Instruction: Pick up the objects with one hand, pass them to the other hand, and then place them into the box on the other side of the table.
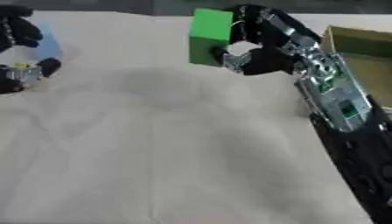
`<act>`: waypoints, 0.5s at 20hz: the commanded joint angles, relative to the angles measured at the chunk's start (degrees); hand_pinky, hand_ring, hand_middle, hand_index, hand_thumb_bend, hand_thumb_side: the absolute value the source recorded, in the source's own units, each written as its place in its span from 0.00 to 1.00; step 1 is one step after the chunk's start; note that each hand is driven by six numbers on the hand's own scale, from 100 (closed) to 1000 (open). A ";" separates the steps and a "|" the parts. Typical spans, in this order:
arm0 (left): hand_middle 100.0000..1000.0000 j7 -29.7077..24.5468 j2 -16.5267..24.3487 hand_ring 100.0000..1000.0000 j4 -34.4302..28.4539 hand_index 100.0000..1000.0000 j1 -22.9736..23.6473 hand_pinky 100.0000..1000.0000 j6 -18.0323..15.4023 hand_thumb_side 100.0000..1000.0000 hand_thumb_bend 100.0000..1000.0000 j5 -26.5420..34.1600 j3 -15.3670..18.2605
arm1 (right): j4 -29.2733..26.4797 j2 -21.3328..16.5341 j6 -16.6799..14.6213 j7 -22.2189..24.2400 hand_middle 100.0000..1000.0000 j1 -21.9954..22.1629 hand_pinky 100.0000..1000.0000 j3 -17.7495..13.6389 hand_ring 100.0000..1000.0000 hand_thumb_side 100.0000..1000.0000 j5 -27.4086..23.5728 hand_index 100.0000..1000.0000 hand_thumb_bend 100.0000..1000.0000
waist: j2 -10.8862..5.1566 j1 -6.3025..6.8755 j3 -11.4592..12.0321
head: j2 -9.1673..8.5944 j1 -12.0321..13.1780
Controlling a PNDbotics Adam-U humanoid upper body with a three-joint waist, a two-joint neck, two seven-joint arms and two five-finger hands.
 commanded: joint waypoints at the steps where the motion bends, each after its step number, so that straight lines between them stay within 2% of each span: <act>1: 0.53 1.39 2.71 0.63 -1.22 0.77 0.04 0.69 -0.03 0.00 0.47 0.71 1.82 | -1.24 -4.54 -0.97 -3.30 0.51 1.17 0.74 -3.58 0.66 0.00 -0.84 0.53 0.19 | -1.59 -0.25 -0.21 | -0.52 -0.67; 6: 0.53 2.98 4.01 0.63 -1.25 0.77 1.47 0.69 -0.07 0.00 0.46 1.07 3.36 | -0.44 -9.12 -2.52 -10.23 0.51 7.57 0.74 -10.09 0.66 0.00 -0.86 0.52 0.19 | -1.43 -0.05 -0.44 | -0.67 -1.42; 10: 0.53 4.37 4.48 0.63 -1.22 0.77 2.74 0.69 -0.22 0.00 0.45 1.20 4.68 | 0.28 -10.91 -3.37 -15.90 0.51 12.24 0.74 -15.27 0.66 0.00 -0.79 0.52 0.19 | -1.29 -0.01 -0.88 | -0.94 -1.70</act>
